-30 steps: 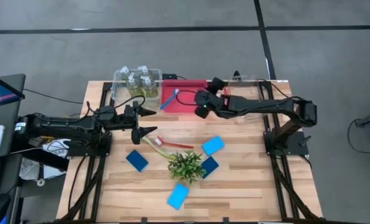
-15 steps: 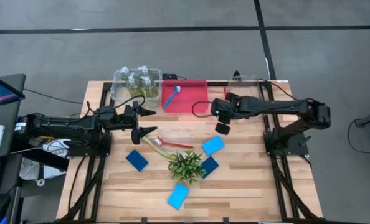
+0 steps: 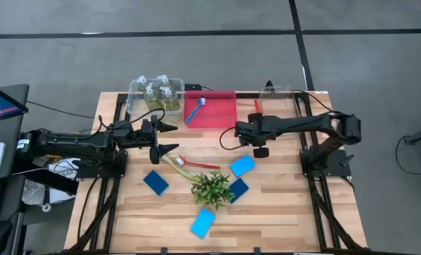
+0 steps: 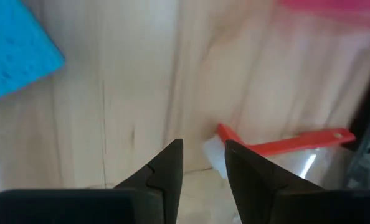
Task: Pick & Place Kitchen Sink Supplies
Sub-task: Put the red dish brush into the red bin
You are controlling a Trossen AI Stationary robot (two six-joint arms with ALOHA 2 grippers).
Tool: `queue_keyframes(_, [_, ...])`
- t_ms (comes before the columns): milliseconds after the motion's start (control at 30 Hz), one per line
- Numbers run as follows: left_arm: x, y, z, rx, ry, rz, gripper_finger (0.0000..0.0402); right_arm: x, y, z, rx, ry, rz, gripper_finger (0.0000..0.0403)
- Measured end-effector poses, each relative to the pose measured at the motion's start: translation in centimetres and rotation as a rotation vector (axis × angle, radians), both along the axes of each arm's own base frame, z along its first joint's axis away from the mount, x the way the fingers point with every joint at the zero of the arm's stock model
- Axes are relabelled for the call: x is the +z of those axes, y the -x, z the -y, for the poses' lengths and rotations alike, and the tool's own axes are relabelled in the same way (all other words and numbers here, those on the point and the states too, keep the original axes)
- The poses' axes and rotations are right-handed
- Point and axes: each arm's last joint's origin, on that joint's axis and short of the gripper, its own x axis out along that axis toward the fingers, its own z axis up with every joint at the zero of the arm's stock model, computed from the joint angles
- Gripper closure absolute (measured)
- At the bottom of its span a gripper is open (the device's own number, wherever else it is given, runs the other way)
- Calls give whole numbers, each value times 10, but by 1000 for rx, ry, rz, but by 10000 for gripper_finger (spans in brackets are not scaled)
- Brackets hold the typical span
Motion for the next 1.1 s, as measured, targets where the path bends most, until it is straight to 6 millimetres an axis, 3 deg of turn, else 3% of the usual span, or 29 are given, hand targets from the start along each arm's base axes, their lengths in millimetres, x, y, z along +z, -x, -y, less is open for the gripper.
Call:
queue_keyframes(233, [0,0,0,0,0,0,45,-24,-9,2,23,94,-142,291])
queue_keyframes(533, [0,0,0,0,0,0,45,-38,-17,-4,81,158,-216,291])
queue_keyframes(1100, [0,0,0,0,0,0,45,-38,-18,10,56,188,-194,291])
